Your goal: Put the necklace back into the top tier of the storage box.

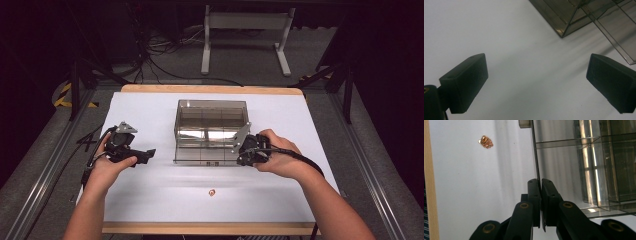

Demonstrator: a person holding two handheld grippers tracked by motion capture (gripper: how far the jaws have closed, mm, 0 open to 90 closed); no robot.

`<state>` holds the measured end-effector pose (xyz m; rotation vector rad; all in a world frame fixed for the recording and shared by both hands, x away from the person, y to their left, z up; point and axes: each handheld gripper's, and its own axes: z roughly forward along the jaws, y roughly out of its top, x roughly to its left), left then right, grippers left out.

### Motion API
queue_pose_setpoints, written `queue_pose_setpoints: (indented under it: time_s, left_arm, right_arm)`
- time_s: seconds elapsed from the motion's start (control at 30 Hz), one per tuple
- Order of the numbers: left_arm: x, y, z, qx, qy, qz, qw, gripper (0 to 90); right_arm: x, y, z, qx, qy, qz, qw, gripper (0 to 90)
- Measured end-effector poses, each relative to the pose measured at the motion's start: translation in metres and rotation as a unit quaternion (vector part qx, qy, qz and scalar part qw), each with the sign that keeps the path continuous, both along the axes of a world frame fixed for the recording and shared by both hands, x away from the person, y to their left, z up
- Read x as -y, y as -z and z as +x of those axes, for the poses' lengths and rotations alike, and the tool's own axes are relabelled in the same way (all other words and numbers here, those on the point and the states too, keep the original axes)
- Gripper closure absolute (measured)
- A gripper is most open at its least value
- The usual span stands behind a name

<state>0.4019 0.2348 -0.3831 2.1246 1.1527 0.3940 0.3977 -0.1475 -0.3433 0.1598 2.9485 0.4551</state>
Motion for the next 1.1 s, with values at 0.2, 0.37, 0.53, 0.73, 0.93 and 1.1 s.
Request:
queue_pose_setpoints:
  time_s: [0.2, 0.37, 0.53, 0.73, 0.93, 1.1]
  left_arm:
    - [0.0, 0.0, 0.0, -0.001, 0.002, -0.002, 1.0, 4.5]
    - [0.0, 0.0, 0.0, 0.0, 0.001, -0.001, 1.0, 4.5]
    - [-0.001, -0.001, 0.0, -0.001, 0.0, -0.001, 1.0, 4.6]
    - [-0.001, -0.001, -0.001, 0.0, -0.001, 0.0, 1.0, 4.5]
    - [-0.001, 0.0, -0.001, -0.001, -0.001, 0.001, 1.0, 4.5]
    - [-0.001, -0.001, -0.001, 0.001, 0.0, 0.0, 1.0, 4.5]
  right_arm:
    - [0.004, -0.006, -0.002, 0.013, 0.012, 0.016, 0.9997, 79.7]
    - [0.01, -0.012, -0.007, 0.02, 0.02, 0.039, 0.9988, 76.0]
    - [0.014, -0.014, -0.013, 0.032, 0.035, 0.073, 0.9962, 72.7]
    - [0.025, -0.014, -0.02, 0.026, 0.056, 0.117, 0.9912, 71.2]
    - [0.028, -0.009, -0.027, 0.025, 0.07, 0.141, 0.9872, 69.2]
    - [0.027, -0.006, -0.029, 0.015, 0.084, 0.157, 0.9838, 67.3]
